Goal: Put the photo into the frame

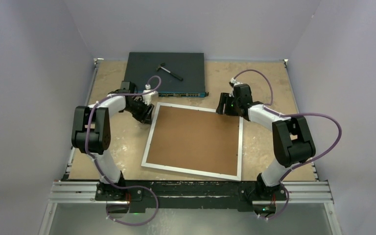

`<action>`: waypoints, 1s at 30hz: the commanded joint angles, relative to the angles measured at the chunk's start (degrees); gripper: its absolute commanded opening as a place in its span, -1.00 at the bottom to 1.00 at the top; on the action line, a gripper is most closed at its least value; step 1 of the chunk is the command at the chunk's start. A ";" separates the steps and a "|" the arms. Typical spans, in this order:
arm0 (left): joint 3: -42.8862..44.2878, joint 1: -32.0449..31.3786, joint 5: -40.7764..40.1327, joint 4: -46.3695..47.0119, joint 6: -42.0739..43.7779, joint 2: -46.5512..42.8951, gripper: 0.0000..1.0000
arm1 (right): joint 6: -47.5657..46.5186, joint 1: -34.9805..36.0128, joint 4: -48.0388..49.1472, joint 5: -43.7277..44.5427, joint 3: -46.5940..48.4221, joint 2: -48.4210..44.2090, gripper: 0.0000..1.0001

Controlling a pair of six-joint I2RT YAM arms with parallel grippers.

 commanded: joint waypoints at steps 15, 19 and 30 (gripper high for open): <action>4.58 5.66 1.46 -23.35 19.61 -12.62 0.23 | -23.76 5.38 -9.87 -5.55 18.40 9.02 0.43; 3.15 7.20 2.93 -26.04 21.86 -14.00 0.23 | -28.49 7.09 -12.53 -8.74 20.20 11.94 0.35; -1.13 7.29 -0.04 -31.77 30.01 -16.12 0.22 | -28.00 8.42 -12.72 -2.97 21.44 15.56 -0.34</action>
